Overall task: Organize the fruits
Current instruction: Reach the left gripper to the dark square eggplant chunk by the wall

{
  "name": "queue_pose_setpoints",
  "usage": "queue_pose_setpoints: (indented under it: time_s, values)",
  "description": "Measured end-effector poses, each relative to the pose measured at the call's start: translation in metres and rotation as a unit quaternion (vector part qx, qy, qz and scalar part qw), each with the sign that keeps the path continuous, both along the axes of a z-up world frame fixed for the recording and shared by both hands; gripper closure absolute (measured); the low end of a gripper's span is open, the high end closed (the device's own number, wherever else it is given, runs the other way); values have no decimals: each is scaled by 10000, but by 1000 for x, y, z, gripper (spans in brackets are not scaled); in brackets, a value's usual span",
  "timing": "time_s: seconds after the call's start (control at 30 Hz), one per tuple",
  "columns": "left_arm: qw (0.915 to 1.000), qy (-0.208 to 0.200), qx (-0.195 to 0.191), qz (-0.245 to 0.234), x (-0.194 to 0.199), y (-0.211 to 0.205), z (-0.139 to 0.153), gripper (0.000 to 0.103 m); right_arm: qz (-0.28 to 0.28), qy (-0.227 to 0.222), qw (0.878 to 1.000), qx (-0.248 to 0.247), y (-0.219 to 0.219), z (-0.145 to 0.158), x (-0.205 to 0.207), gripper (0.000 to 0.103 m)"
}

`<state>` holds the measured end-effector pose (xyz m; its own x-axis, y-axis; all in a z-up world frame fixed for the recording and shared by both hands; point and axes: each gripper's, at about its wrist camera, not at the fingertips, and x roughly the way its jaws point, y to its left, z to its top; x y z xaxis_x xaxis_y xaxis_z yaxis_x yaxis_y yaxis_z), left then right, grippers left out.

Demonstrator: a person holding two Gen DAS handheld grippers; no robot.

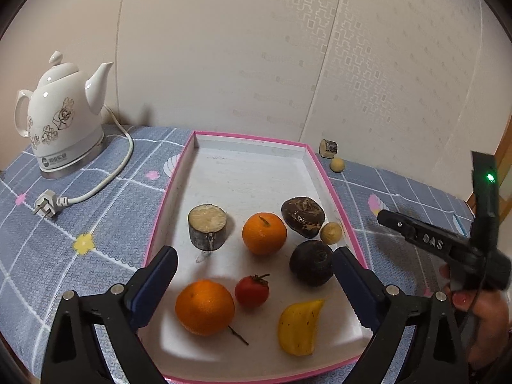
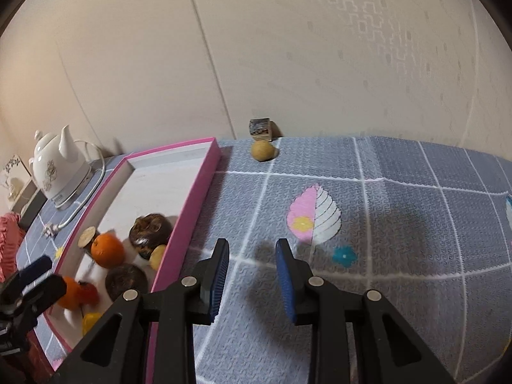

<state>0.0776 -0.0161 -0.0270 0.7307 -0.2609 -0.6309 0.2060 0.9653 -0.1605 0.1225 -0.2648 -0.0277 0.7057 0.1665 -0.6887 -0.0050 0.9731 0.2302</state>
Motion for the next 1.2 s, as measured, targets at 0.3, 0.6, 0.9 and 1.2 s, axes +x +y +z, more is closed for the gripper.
queue_pose_setpoints:
  time_s: [0.3, 0.6, 0.9, 1.2]
  values:
    - [10000, 33, -10, -50, 10, 4, -1, 5, -66, 181, 9997, -126, -3, 4, 86, 73]
    - [9993, 203, -300, -41, 18, 11, -2, 5, 44, 290, 9988, -386, 9, -2, 129, 73]
    - [9995, 200, -252, -31, 20, 9, -2, 5, 36, 341, 9985, -422, 8, -7, 133, 77]
    - [9997, 202, -116, -109, 19, -13, -3, 5, -150, 158, 9997, -132, -22, 1, 75, 77]
